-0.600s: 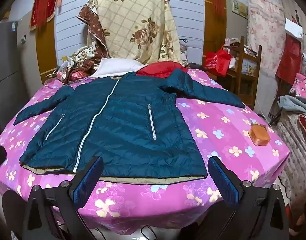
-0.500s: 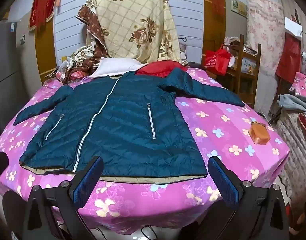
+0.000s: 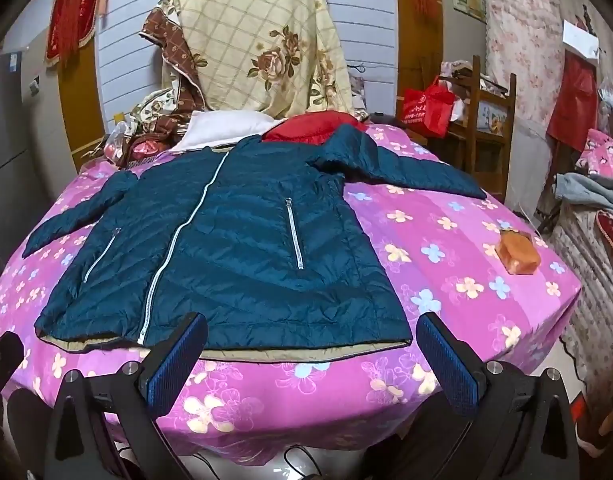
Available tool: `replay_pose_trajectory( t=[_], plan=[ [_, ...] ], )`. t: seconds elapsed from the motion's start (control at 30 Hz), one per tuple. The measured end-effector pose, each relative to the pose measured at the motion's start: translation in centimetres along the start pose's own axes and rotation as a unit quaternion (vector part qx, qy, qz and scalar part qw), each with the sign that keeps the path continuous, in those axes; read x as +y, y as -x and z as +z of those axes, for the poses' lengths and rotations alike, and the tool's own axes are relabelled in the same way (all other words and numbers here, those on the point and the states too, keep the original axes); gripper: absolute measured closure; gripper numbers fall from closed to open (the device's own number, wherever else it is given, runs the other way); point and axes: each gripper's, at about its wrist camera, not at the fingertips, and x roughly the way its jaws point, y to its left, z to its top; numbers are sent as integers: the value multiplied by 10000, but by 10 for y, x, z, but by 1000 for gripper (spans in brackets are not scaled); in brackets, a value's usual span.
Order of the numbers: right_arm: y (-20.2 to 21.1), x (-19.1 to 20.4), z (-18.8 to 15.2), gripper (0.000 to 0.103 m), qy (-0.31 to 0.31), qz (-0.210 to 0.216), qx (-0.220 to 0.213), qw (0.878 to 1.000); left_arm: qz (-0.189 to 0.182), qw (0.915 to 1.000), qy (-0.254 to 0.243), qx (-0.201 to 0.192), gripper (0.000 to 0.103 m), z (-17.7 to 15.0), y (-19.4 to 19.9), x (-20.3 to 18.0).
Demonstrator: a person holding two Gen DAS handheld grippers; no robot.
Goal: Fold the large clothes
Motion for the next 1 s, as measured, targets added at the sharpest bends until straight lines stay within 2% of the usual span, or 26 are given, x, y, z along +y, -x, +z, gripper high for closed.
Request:
replay_pose_trajectory(
  t=[0.27, 0.53, 1.0],
  plan=[
    [-1, 4, -1, 0, 49, -18, 15, 10000, 2, 10000, -83, -54, 3, 0, 2, -3],
    [-4, 4, 0, 0, 26, -15, 90, 10000, 242, 9996, -15, 163, 3, 1, -8, 2],
    [-13, 4, -2, 0, 30, -19, 238, 9997, 409, 9979, -278, 424, 3, -2, -19, -4]
  ],
)
